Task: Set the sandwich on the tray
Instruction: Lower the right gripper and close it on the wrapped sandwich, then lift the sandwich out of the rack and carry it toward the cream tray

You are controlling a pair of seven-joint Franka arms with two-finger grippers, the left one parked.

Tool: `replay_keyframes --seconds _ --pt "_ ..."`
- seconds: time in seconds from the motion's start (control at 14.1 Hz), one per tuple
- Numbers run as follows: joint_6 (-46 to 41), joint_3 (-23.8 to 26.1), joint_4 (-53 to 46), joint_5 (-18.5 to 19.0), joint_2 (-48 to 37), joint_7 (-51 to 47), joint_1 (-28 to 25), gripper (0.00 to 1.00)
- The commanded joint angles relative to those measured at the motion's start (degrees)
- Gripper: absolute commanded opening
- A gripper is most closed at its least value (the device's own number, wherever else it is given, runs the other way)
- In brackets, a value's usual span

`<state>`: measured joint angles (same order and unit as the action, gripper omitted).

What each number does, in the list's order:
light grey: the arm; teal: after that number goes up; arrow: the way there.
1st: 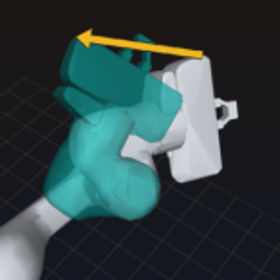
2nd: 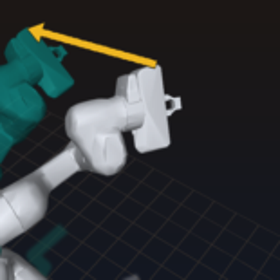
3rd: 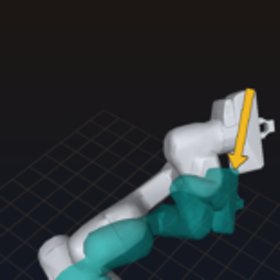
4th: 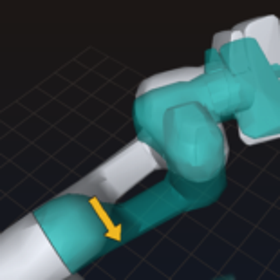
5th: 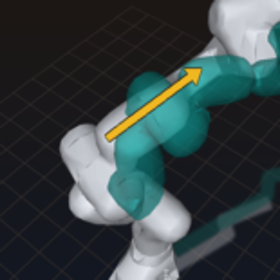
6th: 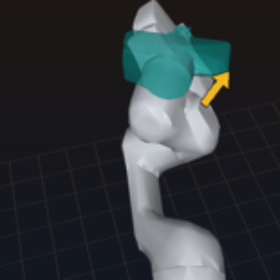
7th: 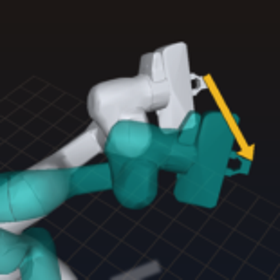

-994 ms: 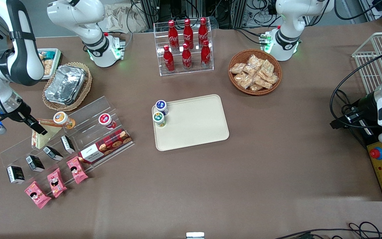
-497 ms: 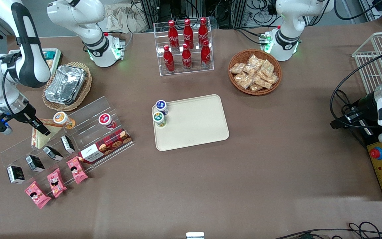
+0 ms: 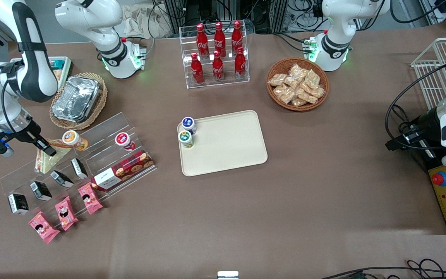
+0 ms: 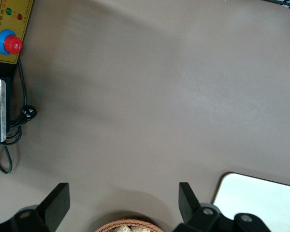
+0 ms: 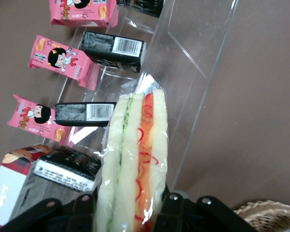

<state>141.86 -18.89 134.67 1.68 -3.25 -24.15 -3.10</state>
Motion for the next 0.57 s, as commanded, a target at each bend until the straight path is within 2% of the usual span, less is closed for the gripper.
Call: replay_keyframes --seconds 0.0,0.07,0.21,0.5 --pt "-13.13 -1.06 -9.12 -1.58 -0.62 3.66 0.64 0.0" --pt "-18.41 -1.06 -12.82 -3.16 -0.53 4.37 0.64 0.0" --pt "-24.15 -0.89 -17.23 -3.88 -0.79 3.15 0.21 0.0" --pt "-37.86 -0.36 -28.48 -6.16 0.0 -5.43 -2.77 0.0"
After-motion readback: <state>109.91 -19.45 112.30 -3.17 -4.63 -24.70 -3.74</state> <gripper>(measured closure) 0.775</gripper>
